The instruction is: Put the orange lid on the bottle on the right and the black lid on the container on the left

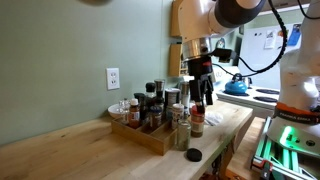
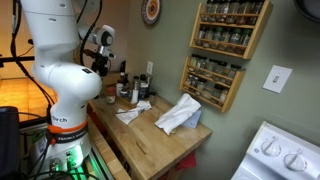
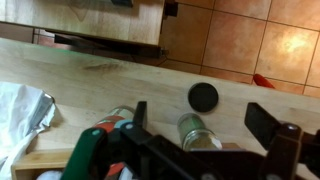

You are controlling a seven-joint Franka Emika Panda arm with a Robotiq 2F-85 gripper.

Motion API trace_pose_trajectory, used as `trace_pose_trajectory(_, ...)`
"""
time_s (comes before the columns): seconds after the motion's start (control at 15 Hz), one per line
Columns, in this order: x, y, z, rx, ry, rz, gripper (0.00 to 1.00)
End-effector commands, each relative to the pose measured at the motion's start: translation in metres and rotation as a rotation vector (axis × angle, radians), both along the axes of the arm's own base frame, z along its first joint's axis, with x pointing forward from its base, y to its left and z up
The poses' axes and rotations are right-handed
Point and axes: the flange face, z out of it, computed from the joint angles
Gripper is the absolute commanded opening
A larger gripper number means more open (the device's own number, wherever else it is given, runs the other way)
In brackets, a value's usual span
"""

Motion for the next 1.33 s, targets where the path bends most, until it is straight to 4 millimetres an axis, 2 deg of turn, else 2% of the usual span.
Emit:
trace_pose_trajectory(0.0,-0.011,0.017,-0.015,-0.018,-0.010,-0.019,1.00)
trace_pose_trajectory(0.33,-0.006,0.037,-0.038,0.031,-0.045,0.019,1.00)
trace_pose_trajectory(0.53,-0.009,0.056,-0.063,0.015,-0.003,0.149,1.00)
trace_pose_trajectory(0.6,-0.008,0.039,-0.045,0.025,-0.035,0.079,1.00)
trace_pose_trajectory(0.87,-0.009,0.052,-0.062,0.019,0.003,0.125,1.00)
trace_pose_trajectory(1.07,-0.008,0.054,-0.062,0.022,0.003,0.127,1.00)
trace_pose_trajectory(1.27,-0.003,0.052,-0.076,0.028,0.018,0.101,1.00)
